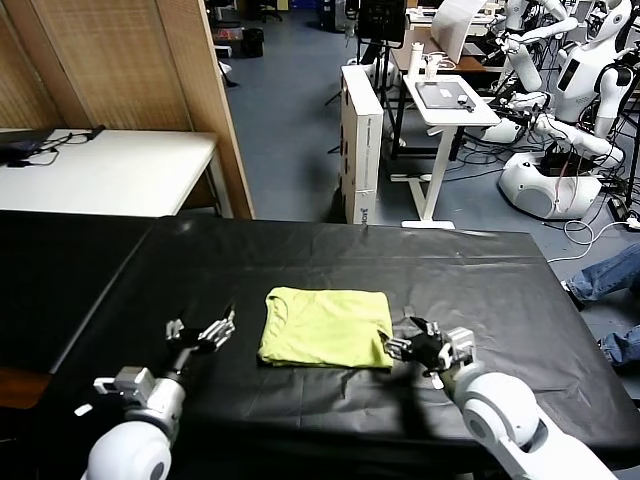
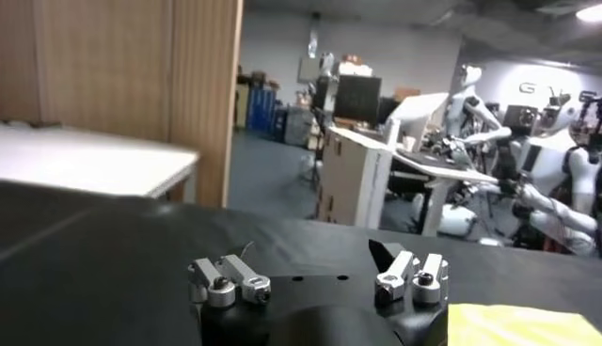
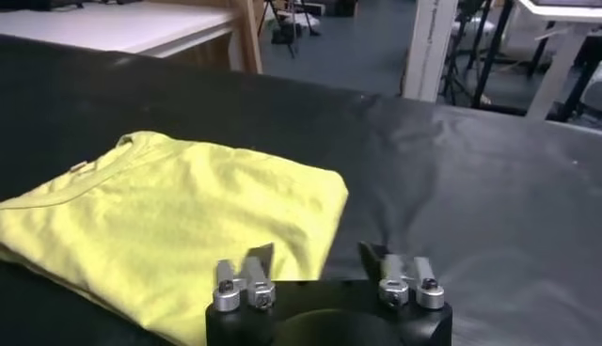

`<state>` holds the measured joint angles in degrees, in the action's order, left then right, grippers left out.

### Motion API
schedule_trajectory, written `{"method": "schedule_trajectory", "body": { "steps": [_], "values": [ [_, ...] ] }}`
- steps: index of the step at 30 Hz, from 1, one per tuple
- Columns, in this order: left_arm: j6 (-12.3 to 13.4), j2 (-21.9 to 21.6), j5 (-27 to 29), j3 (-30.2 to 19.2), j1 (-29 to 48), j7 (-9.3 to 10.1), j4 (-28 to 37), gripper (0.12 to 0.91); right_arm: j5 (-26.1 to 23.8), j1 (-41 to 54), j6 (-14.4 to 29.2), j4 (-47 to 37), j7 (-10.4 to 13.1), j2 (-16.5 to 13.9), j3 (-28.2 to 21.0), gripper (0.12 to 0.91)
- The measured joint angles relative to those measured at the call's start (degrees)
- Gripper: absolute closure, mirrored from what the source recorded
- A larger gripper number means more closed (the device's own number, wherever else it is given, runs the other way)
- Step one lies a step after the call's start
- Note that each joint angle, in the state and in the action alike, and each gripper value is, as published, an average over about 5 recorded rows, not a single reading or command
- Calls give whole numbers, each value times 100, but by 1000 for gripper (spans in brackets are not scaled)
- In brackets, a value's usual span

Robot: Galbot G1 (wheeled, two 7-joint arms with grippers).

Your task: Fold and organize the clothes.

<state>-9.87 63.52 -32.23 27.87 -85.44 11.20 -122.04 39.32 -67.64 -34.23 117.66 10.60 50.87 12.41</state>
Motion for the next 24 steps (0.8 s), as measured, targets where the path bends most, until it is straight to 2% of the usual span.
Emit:
{"method": "schedule_trajectory", "body": {
  "steps": [2,5,9,13,16,24],
  "values": [
    [68,-52,-4,5,-40,89,10,123,5,-107,65,81,-20,-37,112,125],
    [-55,-104,-44,34,-113,225,-39,123,-6,-297,242,223,-25,-58,301,119],
    [-154,-200,-79,139,-257,242,-177,123,-179,-618,742,451,-90,-65,565,118],
    [-85,-288,-163,309,-489,241,-337,123,-636,-1123,1579,681,-239,-58,838,118],
    [24,-337,-155,462,-717,238,-455,123,-1043,-1629,2285,785,-250,-4,1039,118],
    [206,-251,-28,741,-1474,196,-695,123,-1967,-2989,3636,1004,-27,373,1452,118]
  ]
}}
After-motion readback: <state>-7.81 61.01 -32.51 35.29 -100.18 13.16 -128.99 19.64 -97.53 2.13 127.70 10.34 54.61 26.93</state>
